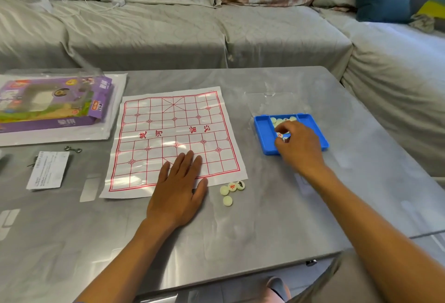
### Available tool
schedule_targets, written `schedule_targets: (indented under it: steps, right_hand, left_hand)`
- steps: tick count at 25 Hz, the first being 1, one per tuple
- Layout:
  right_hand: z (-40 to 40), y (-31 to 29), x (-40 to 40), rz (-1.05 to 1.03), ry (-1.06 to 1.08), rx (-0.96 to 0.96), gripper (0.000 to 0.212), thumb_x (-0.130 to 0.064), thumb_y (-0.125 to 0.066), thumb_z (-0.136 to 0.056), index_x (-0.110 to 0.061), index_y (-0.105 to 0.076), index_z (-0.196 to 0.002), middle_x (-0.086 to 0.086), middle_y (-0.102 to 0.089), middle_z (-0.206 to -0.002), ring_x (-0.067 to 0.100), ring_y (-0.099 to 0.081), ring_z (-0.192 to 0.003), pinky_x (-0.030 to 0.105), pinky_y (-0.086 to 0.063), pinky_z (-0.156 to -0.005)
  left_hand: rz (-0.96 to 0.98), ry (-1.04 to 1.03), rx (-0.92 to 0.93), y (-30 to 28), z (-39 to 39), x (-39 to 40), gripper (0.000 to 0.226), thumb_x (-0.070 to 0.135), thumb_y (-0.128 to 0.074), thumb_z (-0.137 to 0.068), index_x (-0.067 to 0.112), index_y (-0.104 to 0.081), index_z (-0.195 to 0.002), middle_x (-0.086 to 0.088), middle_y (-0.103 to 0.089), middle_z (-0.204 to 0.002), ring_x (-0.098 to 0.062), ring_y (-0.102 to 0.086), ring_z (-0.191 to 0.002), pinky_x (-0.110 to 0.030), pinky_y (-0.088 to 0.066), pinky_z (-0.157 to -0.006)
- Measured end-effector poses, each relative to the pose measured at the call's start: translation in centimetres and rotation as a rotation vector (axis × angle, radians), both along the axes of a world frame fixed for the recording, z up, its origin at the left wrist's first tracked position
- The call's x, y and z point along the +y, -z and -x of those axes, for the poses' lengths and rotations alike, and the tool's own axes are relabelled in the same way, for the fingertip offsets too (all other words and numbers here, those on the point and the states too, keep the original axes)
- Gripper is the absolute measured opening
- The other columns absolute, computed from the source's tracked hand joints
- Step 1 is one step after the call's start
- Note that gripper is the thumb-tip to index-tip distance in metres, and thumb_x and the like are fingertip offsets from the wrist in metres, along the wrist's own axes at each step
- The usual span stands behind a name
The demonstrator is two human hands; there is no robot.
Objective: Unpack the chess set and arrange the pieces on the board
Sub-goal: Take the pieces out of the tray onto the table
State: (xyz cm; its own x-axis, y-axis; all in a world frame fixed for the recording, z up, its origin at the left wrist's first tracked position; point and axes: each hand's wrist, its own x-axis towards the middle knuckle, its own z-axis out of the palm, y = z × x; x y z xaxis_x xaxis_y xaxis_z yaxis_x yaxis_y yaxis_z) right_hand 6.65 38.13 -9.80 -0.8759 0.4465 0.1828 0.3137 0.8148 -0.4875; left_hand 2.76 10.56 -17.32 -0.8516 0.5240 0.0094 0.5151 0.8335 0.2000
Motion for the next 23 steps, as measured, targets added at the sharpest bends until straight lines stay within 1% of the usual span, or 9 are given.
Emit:
schedule_targets:
  steps: [1,3,4,5,8,11,16,20,23]
  right_hand:
    - [1.4,-0.3,2.2,-0.031,0.020,-0.102,0.035,-0.013,-0.061,-0.083,-0.020,-0.060,-0.117,-0.002,-0.060,-0.120,0.021,-0.058,-0.103,0.027,-0.042,-0.077]
    - [3.9,-0.1,4.6,-0.052,-0.100,-0.371,0.053,-0.008,-0.060,-0.082,-0.022,-0.050,-0.132,0.000,-0.050,-0.137,0.023,-0.052,-0.116,0.027,-0.042,-0.084]
    - [4.7,0.0,5.0,-0.064,-0.159,-0.441,0.058,-0.005,-0.058,-0.082,-0.022,-0.047,-0.136,0.000,-0.047,-0.140,0.023,-0.051,-0.119,0.028,-0.043,-0.088]
    - [5.3,0.2,5.3,-0.069,-0.189,-0.460,0.058,-0.004,-0.058,-0.083,-0.023,-0.046,-0.137,0.001,-0.047,-0.141,0.023,-0.051,-0.119,0.030,-0.044,-0.090]
    - [5.9,0.3,5.9,-0.053,-0.185,-0.432,0.051,-0.010,-0.062,-0.087,-0.021,-0.046,-0.134,0.002,-0.050,-0.136,0.022,-0.052,-0.115,0.031,-0.046,-0.091]
    - [6.0,0.5,6.3,-0.132,-0.197,-0.457,0.043,-0.017,-0.063,-0.089,-0.020,-0.052,-0.130,0.003,-0.053,-0.131,0.023,-0.055,-0.111,0.033,-0.048,-0.092]
    - [6.0,0.8,5.8,-0.183,-0.178,-0.426,0.028,-0.015,-0.061,-0.088,-0.018,-0.062,-0.116,0.006,-0.061,-0.117,0.023,-0.062,-0.094,0.038,-0.055,-0.084]
    - [5.9,0.6,5.9,-0.149,-0.127,-0.394,0.026,-0.019,-0.063,-0.087,-0.018,-0.064,-0.113,0.004,-0.062,-0.113,0.019,-0.060,-0.087,0.031,-0.053,-0.080]
    - [5.7,0.3,6.0,-0.109,-0.134,-0.355,0.027,-0.018,-0.067,-0.084,-0.016,-0.068,-0.111,0.002,-0.065,-0.104,0.015,-0.059,-0.082,0.024,-0.050,-0.073]
  left_hand:
    - [-0.008,-0.003,-0.001,0.0,0.0,0.0,0.085,0.070,0.020,-0.075,0.033,0.007,-0.151,0.010,0.019,-0.157,-0.013,0.016,-0.145,-0.037,0.011,-0.117]
    - [-0.001,-0.010,-0.002,-0.1,0.0,0.0,0.084,0.070,0.022,-0.074,0.035,0.012,-0.150,0.012,0.024,-0.154,-0.012,0.018,-0.144,-0.037,0.012,-0.117]
    - [0.004,-0.012,-0.004,-0.1,0.0,0.0,0.083,0.070,0.022,-0.073,0.036,0.014,-0.149,0.013,0.026,-0.152,-0.011,0.019,-0.144,-0.037,0.012,-0.118]
    - [0.001,-0.014,-0.007,-0.1,-0.1,0.0,0.083,0.070,0.022,-0.074,0.036,0.014,-0.149,0.013,0.026,-0.152,-0.011,0.020,-0.144,-0.037,0.011,-0.118]
    - [-0.030,-0.012,-0.015,0.0,-0.1,0.0,0.084,0.072,0.021,-0.074,0.037,0.011,-0.149,0.014,0.023,-0.153,-0.010,0.017,-0.144,-0.037,0.010,-0.119]
    - [-0.019,-0.009,-0.010,0.0,-0.1,0.0,0.086,0.073,0.026,-0.071,0.038,0.014,-0.148,0.014,0.024,-0.153,-0.011,0.018,-0.144,-0.038,0.008,-0.119]
    - [-0.046,-0.015,-0.011,0.1,0.0,0.0,0.087,0.074,0.022,-0.073,0.037,0.006,-0.150,0.013,0.019,-0.155,-0.011,0.015,-0.145,-0.037,0.009,-0.118]
    - [-0.068,-0.014,-0.007,0.3,0.0,0.0,0.088,0.075,0.020,-0.075,0.036,0.001,-0.151,0.014,0.015,-0.155,-0.011,0.012,-0.145,-0.037,0.008,-0.118]
    - [-0.070,-0.015,-0.006,0.2,0.0,0.0,0.089,0.075,0.021,-0.074,0.036,0.000,-0.151,0.014,0.016,-0.155,-0.012,0.011,-0.146,-0.038,0.008,-0.118]
